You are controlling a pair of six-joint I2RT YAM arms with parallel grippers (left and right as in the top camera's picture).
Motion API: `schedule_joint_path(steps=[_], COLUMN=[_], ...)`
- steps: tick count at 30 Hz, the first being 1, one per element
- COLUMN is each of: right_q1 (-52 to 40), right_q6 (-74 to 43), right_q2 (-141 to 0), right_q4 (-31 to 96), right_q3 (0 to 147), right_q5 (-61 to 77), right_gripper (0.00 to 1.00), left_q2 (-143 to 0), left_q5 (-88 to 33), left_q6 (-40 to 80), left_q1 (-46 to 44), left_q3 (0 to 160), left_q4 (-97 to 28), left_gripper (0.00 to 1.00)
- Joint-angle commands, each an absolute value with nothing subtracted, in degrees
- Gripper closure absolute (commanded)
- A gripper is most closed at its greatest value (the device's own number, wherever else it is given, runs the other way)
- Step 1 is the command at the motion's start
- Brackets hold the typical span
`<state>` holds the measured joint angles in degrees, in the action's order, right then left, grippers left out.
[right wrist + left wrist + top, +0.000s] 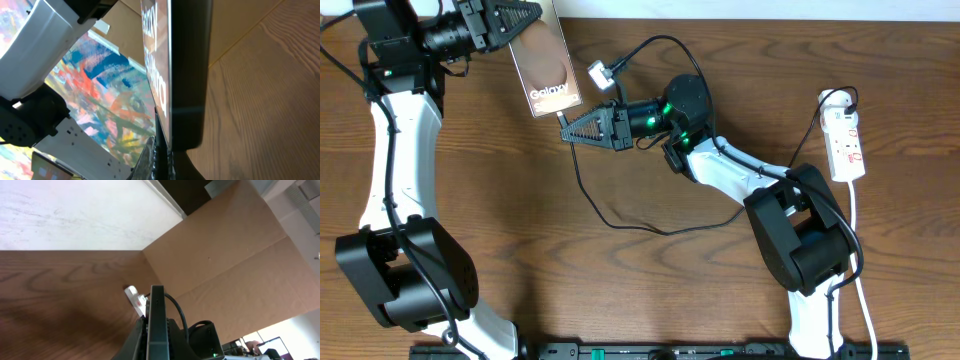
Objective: Plug charger to phone and switch on socket
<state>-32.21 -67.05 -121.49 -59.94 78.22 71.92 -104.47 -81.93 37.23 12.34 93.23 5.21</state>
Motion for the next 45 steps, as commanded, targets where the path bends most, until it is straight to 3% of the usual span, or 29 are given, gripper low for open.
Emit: schedule_joint_path(steps=[1, 45], right_q1=[-32.0, -32.6], right_q6=[-67.3, -67.3], right_q2=[-121.7, -121.7], right_q4=[-60.7, -60.7], right_q3=[78.7, 78.7], right_q5=[64.9, 60.5], right_gripper=[0.99, 0.99], left_q2=[-103.8, -103.8], left_q5=[-84.9, -85.1], left_q6=[36.7, 36.7], left_q1=[12.1, 11.2], left_q3=[93.6, 93.6], left_q4=[5.3, 5.0], left_gripper=[0.93, 0.93])
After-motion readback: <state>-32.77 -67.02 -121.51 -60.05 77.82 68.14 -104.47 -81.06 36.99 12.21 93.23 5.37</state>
